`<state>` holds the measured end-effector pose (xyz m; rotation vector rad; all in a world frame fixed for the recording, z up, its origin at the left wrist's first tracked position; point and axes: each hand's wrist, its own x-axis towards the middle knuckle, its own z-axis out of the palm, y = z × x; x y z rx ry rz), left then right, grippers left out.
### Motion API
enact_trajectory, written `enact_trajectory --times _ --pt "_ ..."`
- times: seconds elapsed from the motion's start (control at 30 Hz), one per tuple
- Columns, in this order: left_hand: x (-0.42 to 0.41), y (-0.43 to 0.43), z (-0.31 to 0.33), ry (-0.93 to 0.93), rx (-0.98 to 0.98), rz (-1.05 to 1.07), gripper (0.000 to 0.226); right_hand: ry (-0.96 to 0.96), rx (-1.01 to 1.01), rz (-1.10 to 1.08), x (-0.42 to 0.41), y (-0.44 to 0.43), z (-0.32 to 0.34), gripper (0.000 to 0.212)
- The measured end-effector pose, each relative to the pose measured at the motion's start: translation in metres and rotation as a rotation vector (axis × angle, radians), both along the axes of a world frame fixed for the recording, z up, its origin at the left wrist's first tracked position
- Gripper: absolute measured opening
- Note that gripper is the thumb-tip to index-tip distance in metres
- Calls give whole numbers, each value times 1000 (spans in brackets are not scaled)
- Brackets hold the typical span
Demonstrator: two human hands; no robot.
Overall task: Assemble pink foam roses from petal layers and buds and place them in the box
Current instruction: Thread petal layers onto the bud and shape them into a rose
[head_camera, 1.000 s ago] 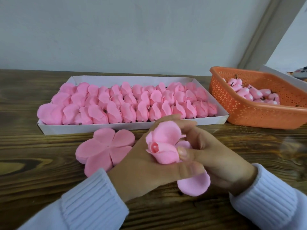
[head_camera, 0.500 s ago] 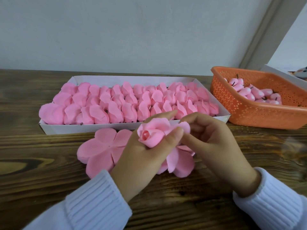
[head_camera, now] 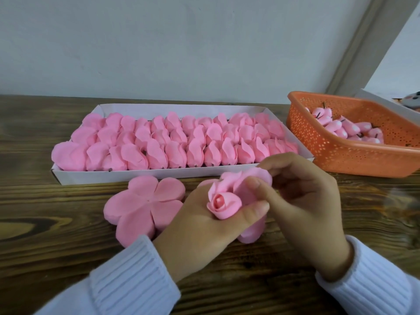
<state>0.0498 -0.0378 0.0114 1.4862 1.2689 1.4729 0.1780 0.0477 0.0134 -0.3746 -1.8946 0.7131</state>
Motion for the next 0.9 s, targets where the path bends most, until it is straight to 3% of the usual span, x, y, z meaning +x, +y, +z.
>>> enact_trajectory --times 0.13,0.2,0.3,0.47,0.6,0.73,0.9 --pt "2 1 -1 -53 -46 52 20 94 -144 189 0 0 2 10" --pt "-1 2 -5 -67 -68 109 29 134 -203 281 0 0 2 10" --pt "-1 1 -2 -59 -43 95 15 161 -276 357 -1 2 2 15" --pt "-3 1 -1 -110 12 123 24 17 -382 428 -3 6 0 31" --pt "-6 3 -3 -160 -14 162 35 -144 -301 369 -3 4 -4 40" --pt "-7 6 -7 -258 -44 185 50 -122 -269 249 -7 0 -9 41" --pt "-3 6 -9 -307 21 121 50 -24 -588 434 -10 -3 -9 43"
